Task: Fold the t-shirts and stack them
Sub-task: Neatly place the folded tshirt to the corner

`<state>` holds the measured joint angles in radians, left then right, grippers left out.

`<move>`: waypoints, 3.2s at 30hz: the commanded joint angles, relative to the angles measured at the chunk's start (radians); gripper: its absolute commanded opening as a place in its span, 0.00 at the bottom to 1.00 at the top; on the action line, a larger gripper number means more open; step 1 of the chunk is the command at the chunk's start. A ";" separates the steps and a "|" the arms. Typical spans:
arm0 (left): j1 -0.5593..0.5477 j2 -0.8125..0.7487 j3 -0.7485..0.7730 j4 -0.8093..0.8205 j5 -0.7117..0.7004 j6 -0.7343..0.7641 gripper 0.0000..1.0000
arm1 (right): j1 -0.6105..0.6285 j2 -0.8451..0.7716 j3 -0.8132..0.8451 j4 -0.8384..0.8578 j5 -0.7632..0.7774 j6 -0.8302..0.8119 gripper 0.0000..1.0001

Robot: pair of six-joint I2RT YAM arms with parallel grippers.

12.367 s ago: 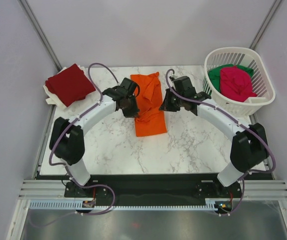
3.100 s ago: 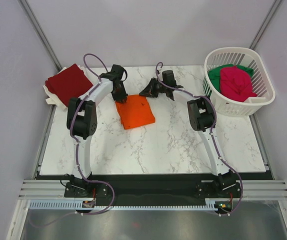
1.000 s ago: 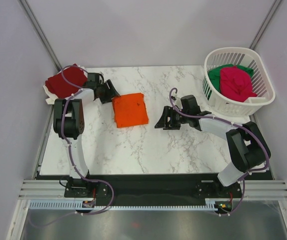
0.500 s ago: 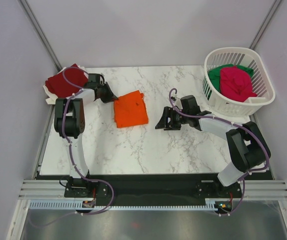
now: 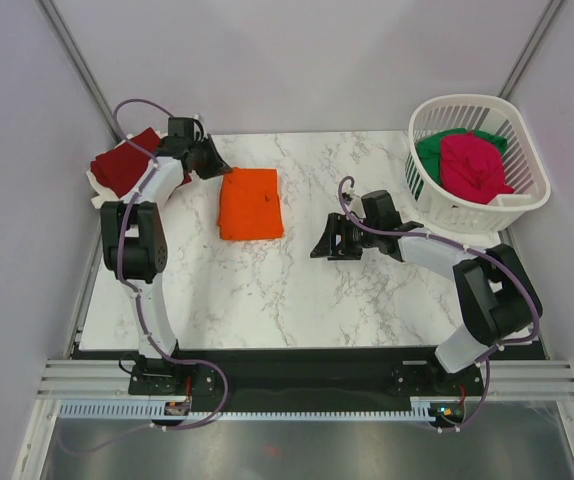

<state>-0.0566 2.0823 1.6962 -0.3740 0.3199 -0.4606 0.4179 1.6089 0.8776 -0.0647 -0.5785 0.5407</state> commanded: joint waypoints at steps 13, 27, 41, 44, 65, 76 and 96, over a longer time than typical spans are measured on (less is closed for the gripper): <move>0.055 -0.028 0.316 -0.224 -0.100 0.111 0.02 | -0.002 -0.047 -0.003 0.035 -0.018 -0.016 0.73; 0.311 0.079 0.787 -0.430 0.028 0.037 0.02 | -0.001 -0.021 -0.008 0.042 -0.017 -0.015 0.73; 0.526 0.217 0.774 -0.430 -0.105 0.005 0.06 | 0.005 0.028 -0.005 0.040 -0.014 -0.015 0.74; 0.558 0.255 0.766 -0.430 -0.154 -0.007 0.07 | 0.004 0.039 -0.003 0.036 -0.012 -0.016 0.73; 0.676 0.147 0.669 -0.425 -0.393 -0.044 1.00 | 0.015 0.039 0.021 -0.003 -0.014 -0.030 0.74; 0.710 -0.194 0.373 -0.338 -0.300 -0.130 0.78 | 0.042 -0.004 0.020 0.003 -0.009 -0.031 0.76; 0.492 0.133 0.546 -0.175 0.071 -0.131 0.36 | 0.042 0.011 0.031 -0.003 0.005 -0.048 0.76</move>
<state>0.4206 2.1525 2.1815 -0.5808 0.2890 -0.5514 0.4561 1.6299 0.8722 -0.0765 -0.5781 0.5182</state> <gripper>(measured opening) 0.357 0.760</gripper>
